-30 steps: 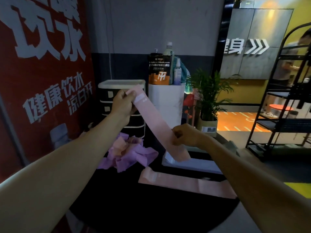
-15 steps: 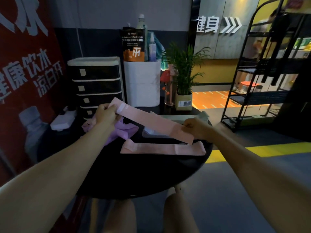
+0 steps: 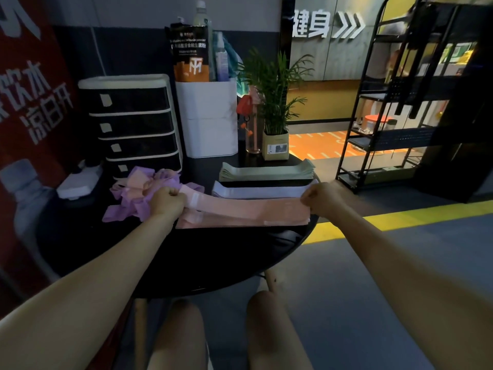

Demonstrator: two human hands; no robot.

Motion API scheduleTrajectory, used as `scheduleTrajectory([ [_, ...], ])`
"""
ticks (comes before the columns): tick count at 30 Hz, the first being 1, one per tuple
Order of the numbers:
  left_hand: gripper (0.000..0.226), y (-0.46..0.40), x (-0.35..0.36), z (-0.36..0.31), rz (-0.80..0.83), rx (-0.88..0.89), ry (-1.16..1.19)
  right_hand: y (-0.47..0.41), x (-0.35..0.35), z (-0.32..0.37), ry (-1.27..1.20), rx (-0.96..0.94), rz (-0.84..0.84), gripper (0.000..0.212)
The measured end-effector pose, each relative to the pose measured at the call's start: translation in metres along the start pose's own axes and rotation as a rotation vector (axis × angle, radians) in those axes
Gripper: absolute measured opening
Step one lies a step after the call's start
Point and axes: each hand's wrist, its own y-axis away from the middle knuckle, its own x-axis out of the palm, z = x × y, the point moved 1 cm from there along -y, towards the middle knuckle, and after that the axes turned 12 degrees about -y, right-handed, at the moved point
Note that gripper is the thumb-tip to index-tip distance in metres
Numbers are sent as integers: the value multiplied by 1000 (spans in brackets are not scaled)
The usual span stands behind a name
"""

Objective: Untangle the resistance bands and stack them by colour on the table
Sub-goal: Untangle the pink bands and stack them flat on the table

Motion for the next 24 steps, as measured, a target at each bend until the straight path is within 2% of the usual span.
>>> scheduleTrajectory([
  [3, 10, 5, 1, 4, -30, 24, -113, -8, 6, -2, 72, -13, -52, 38],
  [8, 13, 9, 6, 12, -35, 64, -226, -15, 17, -4, 53, 8, -40, 29],
  [10, 17, 10, 8, 14, -30, 71, -262, -14, 24, -8, 76, 9, -56, 18],
  [18, 6, 9, 17, 34, -70, 106, -280, -12, 44, -26, 196, -119, -192, 18],
  [22, 6, 8, 18, 39, -70, 119, -235, -5, 51, -11, 224, -272, -251, 24],
  [24, 7, 9, 18, 41, -71, 130, -208, 1, 61, 5, 166, -396, -205, 21],
])
